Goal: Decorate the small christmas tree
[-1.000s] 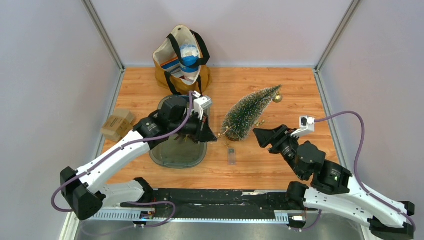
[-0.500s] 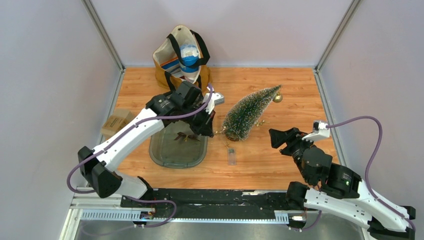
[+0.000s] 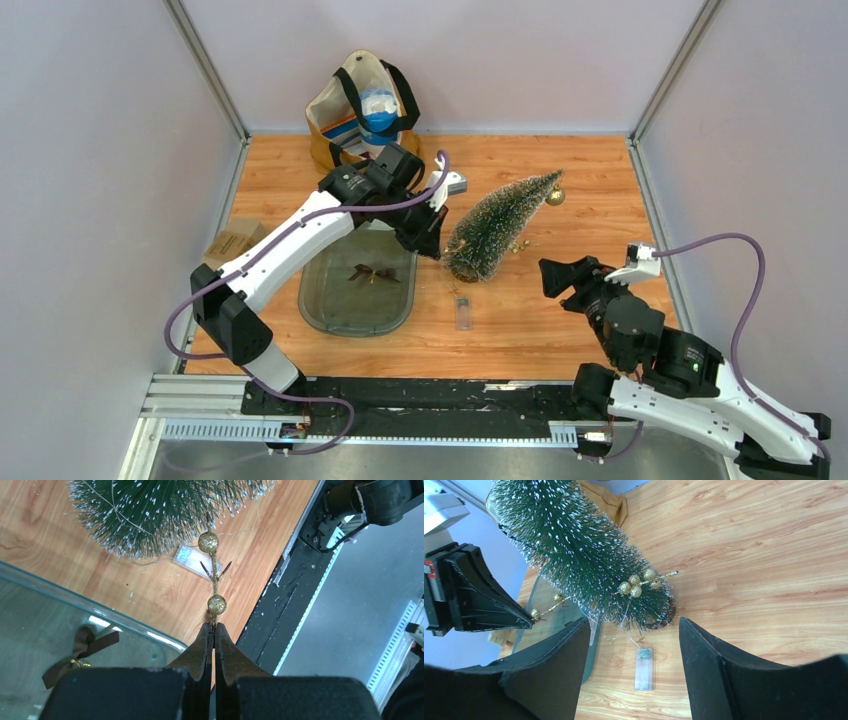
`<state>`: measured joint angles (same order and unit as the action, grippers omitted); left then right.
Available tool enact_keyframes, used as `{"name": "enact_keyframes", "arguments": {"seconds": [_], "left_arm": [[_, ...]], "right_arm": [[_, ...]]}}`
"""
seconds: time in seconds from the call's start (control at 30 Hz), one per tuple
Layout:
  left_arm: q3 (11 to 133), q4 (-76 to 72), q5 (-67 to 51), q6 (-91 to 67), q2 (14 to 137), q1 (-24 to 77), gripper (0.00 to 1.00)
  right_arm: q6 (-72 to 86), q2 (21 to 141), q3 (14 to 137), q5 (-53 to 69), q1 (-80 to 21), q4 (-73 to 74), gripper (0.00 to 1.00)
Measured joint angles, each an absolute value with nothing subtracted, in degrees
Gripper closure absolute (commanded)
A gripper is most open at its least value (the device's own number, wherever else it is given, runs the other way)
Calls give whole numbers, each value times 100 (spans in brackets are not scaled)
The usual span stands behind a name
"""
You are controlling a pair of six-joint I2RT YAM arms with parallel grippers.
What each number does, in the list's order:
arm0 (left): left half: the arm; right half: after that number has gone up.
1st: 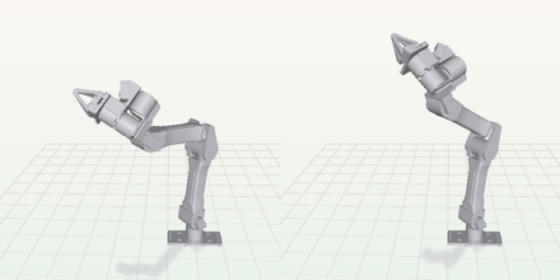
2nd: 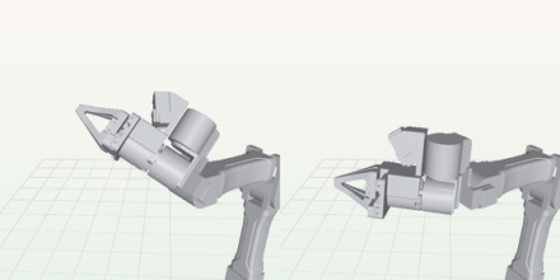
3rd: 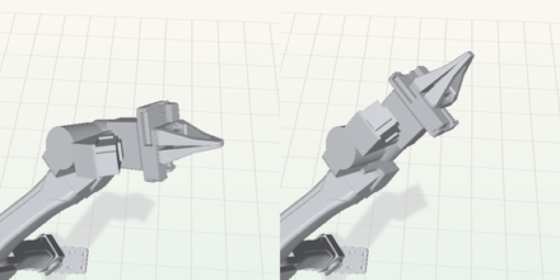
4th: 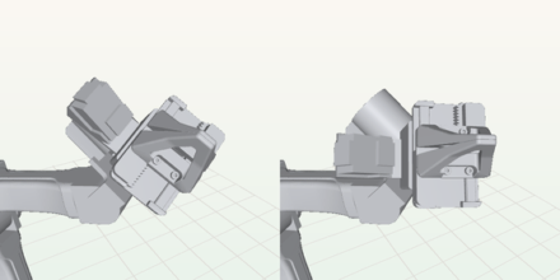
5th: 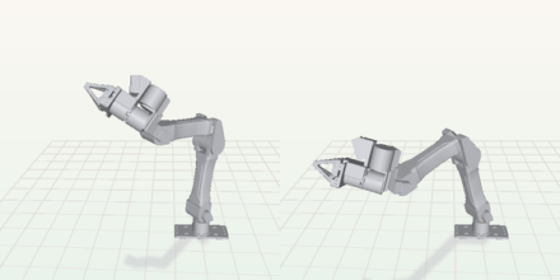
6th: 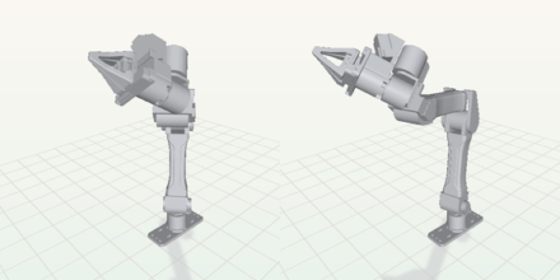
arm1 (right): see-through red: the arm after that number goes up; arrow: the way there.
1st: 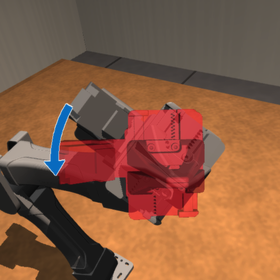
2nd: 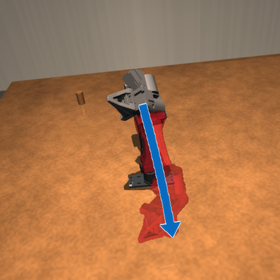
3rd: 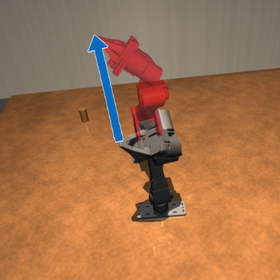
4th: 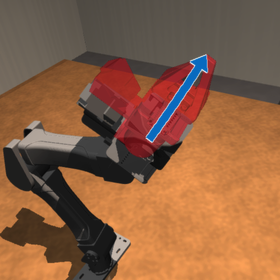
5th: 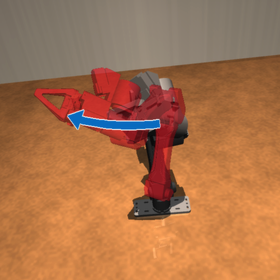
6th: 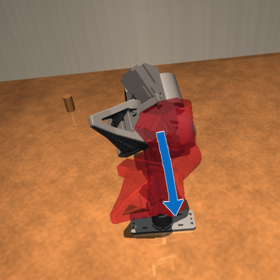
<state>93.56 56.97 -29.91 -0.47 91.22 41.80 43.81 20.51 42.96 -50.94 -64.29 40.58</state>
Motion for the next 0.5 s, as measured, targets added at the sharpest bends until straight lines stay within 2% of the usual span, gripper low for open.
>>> {"name": "enact_keyframes", "arguments": {"seconds": [0.5], "left_arm": [[9544,5561,-3013,-49,9419,4178,100]], "right_arm": [[4383,1802,4204,-5153,-6429,4066,30]]}}
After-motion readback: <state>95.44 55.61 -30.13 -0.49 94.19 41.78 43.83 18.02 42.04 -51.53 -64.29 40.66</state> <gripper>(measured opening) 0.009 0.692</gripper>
